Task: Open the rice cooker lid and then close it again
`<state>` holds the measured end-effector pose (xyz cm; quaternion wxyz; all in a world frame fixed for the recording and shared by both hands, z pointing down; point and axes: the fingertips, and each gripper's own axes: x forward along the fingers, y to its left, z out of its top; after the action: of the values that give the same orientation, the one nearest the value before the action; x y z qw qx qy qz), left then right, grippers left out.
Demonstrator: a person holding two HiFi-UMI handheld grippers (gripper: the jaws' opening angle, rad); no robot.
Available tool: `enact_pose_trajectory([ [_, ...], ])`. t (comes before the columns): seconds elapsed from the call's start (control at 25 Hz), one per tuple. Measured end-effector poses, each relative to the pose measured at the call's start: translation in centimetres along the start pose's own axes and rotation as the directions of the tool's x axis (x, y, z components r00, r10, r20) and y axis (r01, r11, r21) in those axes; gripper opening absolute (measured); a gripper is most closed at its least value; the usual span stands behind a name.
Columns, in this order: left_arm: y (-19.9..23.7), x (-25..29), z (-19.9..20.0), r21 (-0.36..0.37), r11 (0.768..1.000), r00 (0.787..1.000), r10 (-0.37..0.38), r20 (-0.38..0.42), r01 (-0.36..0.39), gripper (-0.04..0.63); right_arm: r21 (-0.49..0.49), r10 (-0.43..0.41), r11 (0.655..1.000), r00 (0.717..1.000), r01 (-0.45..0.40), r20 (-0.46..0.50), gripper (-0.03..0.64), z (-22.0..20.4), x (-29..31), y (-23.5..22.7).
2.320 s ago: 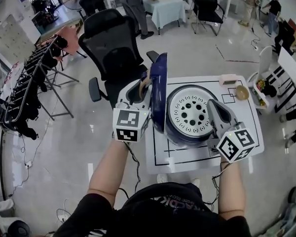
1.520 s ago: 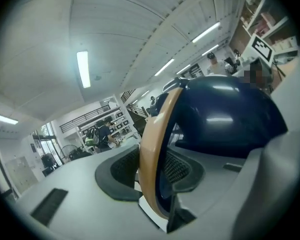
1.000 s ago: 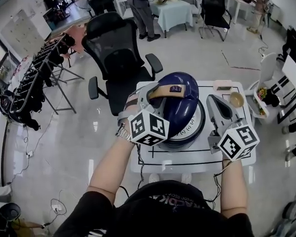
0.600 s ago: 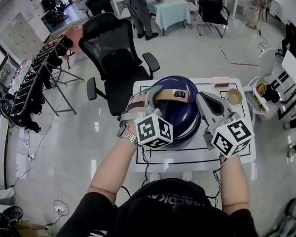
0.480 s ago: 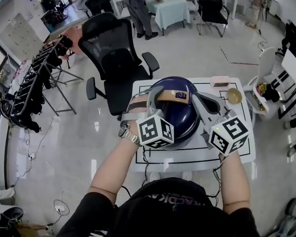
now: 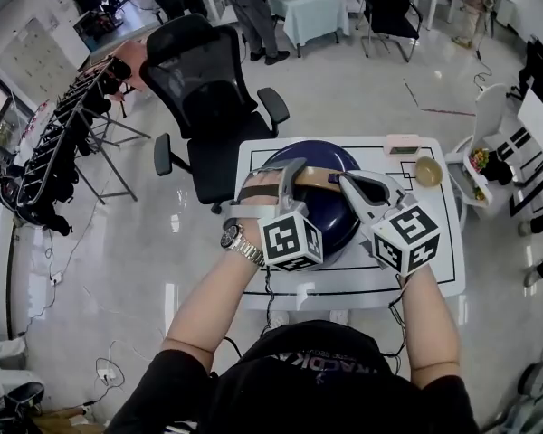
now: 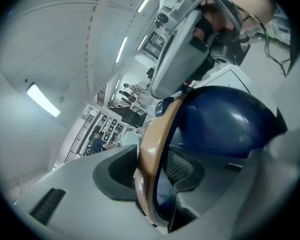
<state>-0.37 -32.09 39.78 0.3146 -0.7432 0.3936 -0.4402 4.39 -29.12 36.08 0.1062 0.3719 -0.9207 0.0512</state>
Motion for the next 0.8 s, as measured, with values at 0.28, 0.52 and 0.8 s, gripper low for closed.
enact_pose_trajectory([
  [0.28,-2.0,1.2,0.2,0.075,0.997,0.999,-0.018,-0.030,0.020,0.152,0.045,0.004,0.999,0.999,-0.003,-0.039,0.002,-3.0,-0.1,-1.3],
  [0.52,-3.1,1.9,0.4,0.121,0.992,0.998,-0.029,-0.060,0.036,0.155,0.119,0.012,0.993,0.999,-0.007,-0.039,0.002,-4.6,-0.2,-2.5],
  [0.8,-4.4,2.3,0.4,0.163,0.986,0.995,-0.022,-0.098,0.038,0.160,0.150,0.026,0.989,0.998,-0.019,-0.052,0.002,-6.5,-0.3,-2.8],
])
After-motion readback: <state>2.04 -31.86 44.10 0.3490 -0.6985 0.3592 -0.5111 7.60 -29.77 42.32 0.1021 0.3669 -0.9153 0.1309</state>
